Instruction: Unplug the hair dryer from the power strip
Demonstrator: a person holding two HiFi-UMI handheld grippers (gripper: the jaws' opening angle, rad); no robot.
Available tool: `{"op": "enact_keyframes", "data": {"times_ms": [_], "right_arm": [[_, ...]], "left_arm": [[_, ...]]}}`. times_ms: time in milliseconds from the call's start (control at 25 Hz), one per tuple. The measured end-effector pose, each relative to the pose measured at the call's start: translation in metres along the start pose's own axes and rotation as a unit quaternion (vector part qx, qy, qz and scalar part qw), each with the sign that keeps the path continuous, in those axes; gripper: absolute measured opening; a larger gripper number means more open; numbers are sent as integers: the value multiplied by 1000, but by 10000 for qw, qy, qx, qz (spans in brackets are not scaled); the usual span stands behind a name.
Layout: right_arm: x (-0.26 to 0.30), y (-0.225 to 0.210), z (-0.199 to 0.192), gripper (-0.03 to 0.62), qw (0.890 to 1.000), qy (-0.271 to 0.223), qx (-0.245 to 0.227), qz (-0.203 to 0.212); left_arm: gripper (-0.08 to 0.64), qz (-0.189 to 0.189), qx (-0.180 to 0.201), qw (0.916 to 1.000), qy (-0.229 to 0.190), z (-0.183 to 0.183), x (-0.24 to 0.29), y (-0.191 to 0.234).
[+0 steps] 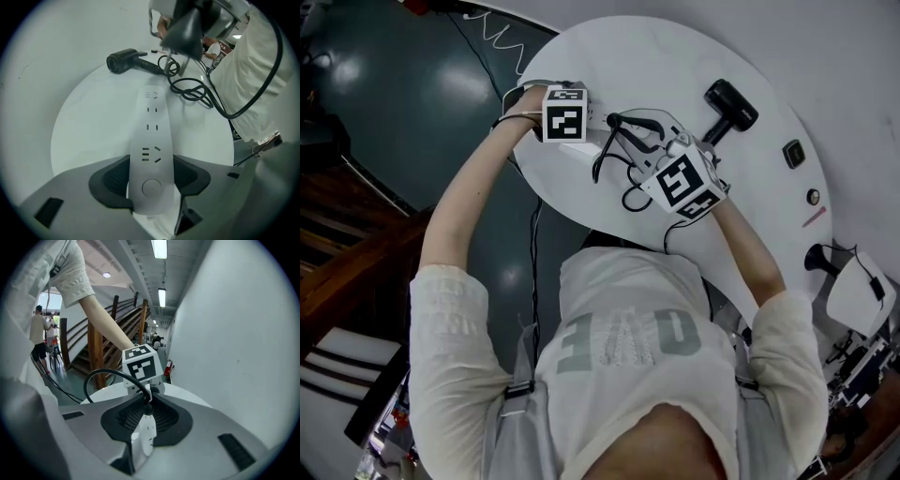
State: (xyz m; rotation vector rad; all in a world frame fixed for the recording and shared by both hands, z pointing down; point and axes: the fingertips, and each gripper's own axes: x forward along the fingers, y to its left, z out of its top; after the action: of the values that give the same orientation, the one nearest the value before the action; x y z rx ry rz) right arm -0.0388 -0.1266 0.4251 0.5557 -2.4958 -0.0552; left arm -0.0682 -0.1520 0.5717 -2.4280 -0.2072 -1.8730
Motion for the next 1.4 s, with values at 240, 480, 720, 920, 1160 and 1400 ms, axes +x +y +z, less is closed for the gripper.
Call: {"op": "enact_keyframes", "data": {"times_ms": [240, 480, 720, 920, 1160, 1400], "right_arm": [[7, 26, -57, 55, 9936, 659, 644, 654], [9, 37, -94, 57, 9882, 1123, 647, 811], [11, 44, -105, 57, 9840, 1537, 423, 796], [10, 51, -105, 66, 9823, 1590, 366, 923], [4, 57, -101, 158, 9805, 1528, 560, 1100], [-10, 49, -103, 186, 9791, 1655, 454, 1093]], "left_arm": [[270, -10, -8, 10000, 17, 2, 1, 1], [270, 1, -2, 10000, 3, 1, 0, 1], [270, 5, -29, 10000, 41, 0, 1, 0], [270, 30, -48, 9999, 145, 0, 0, 0], [270, 63, -71, 9997, 220, -1, 1, 0], [270, 70, -77, 9997, 232, 0, 1, 1]]}}
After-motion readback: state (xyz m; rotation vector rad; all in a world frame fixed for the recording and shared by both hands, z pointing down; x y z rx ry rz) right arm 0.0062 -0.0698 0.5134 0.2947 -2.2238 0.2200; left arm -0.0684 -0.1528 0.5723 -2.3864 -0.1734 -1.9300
